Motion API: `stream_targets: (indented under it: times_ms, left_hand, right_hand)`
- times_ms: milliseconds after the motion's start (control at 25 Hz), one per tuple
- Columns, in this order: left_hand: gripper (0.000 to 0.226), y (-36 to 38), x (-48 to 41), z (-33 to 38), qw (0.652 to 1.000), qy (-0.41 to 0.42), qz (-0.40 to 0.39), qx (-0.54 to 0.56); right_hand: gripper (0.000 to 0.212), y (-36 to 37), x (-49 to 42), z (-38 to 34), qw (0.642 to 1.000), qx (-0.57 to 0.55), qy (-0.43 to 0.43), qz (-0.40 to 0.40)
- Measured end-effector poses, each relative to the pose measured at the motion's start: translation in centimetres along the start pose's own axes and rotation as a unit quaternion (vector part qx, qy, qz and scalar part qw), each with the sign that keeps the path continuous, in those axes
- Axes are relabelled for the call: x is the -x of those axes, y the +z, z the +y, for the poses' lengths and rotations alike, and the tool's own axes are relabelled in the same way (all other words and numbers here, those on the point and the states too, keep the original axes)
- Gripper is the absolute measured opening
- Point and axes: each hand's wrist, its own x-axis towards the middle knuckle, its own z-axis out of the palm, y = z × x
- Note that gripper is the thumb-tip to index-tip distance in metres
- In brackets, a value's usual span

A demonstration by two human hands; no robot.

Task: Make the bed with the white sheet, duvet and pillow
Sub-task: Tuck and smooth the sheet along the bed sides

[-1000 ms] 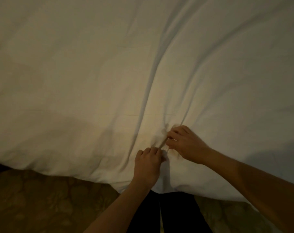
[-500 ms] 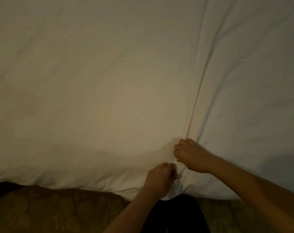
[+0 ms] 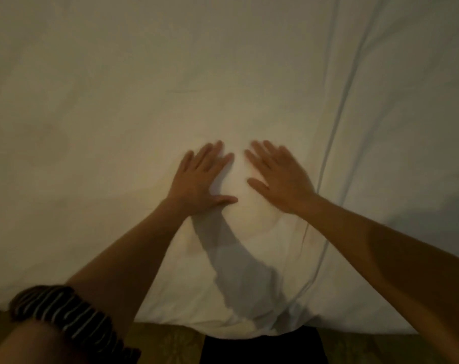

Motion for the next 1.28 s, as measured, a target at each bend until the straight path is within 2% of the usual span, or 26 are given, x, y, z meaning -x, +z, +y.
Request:
stream_targets:
  times_ms: [80,160,280,320,440,520,600,680,720,840,960,1040,1160,1280]
  left_hand:
    - [0.102,-0.7,-1.3,-3.8,0.998,-0.047,-0.041,-0.016]
    - [0.097,-1.1,-1.5,-5.6,0.996,-0.080,-0.032,-0.024]
    - [0.097,0.7,0.5,-2.8,0.999,0.048,-0.006,0.000]
    - [0.101,1.8,2.1,-0.8,0.997,0.079,-0.010,0.007]
    - [0.118,4.5,9.8,5.4,0.989,0.128,-0.065,0.037]
    - [0.125,4.8,12.6,7.1,0.985,0.164,-0.053,0.011]
    - [0.129,4.3,11.8,7.2,0.986,0.155,-0.056,0.009]
    - [0.129,2.7,9.6,6.6,0.991,0.128,-0.039,0.020]
    - [0.129,2.0,8.6,6.6,0.991,0.122,-0.059,0.019]
    - [0.129,2.8,9.4,8.1,0.982,0.116,-0.137,0.049]
    - [0.128,4.6,12.3,9.3,0.986,0.106,-0.113,0.063]
    - [0.121,4.9,12.6,8.8,0.990,0.110,-0.069,0.058]
    - [0.088,4.2,10.3,9.4,0.986,0.126,0.007,0.111]
    - [0.057,2.3,7.6,14.1,0.974,0.144,0.072,0.161]
  right_hand:
    - [0.064,-0.2,-0.4,2.4,0.995,0.044,0.080,0.031]
    - [0.060,-0.7,0.1,3.0,0.988,0.090,0.117,0.049]
    - [0.057,0.5,3.2,-1.0,0.997,0.057,0.022,0.044]
    - [0.059,1.2,5.5,-2.9,0.999,0.030,0.017,0.027]
    - [0.074,2.5,14.8,-8.5,0.999,0.006,0.005,-0.043]
    - [0.083,2.2,17.5,-9.7,0.998,0.022,-0.028,-0.044]
    - [0.088,1.7,15.9,-8.8,0.999,0.023,0.002,-0.030]
    - [0.093,1.0,13.5,-7.2,0.997,0.010,0.075,-0.031]
    - [0.096,0.9,12.6,-6.6,0.995,0.009,0.085,-0.047]
    - [0.104,2.0,14.1,-7.9,0.992,-0.015,0.060,-0.112]
    - [0.103,2.5,17.0,-9.1,0.996,-0.035,0.028,-0.079]
    - [0.089,2.0,17.4,-8.0,0.996,-0.078,0.026,-0.026]
    - [0.063,0.7,17.3,-3.2,0.991,-0.121,0.025,0.043]
    - [0.062,-0.5,17.7,2.7,0.995,-0.102,-0.004,0.016]
